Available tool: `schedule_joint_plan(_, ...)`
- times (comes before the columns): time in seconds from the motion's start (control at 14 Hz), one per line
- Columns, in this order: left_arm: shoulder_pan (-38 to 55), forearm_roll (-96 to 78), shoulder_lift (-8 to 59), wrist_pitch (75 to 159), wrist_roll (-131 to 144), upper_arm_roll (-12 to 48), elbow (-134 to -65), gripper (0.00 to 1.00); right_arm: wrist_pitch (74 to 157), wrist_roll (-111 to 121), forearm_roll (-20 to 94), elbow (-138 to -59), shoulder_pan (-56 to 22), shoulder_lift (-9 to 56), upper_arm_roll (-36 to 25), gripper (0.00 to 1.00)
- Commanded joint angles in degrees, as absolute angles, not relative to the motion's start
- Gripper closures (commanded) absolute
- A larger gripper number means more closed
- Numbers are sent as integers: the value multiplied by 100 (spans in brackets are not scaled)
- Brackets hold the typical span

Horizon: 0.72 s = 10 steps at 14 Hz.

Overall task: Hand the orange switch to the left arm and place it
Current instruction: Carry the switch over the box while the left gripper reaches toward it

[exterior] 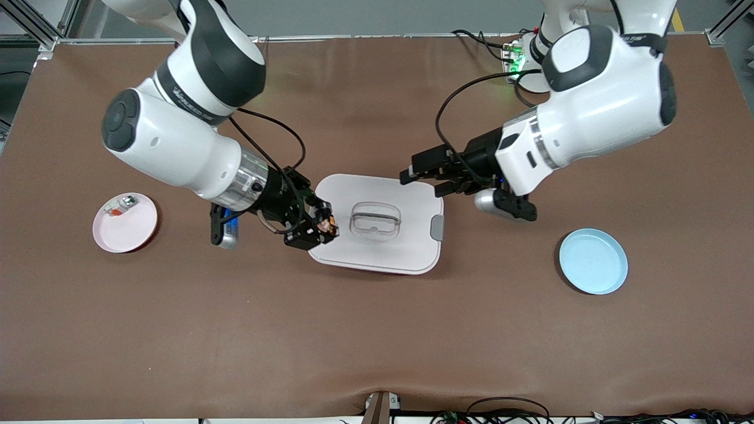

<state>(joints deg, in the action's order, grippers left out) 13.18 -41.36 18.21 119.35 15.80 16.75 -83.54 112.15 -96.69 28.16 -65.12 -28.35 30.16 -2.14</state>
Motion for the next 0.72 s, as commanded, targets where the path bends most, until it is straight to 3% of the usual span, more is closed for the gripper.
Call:
schedule_joint_plan(0.0, 1432, -4236, 1942, 12015, 1407, 1670, -8288, 0, 11250, -10115, 2936, -5951, -2926, 3374, -167, 100)
schedule_joint_plan(0.64, 1590, -4254, 2267, 12629, 185, 1670, -8166, 0, 11680, -10854, 2936, -5889, -3278, 3428, -70, 100)
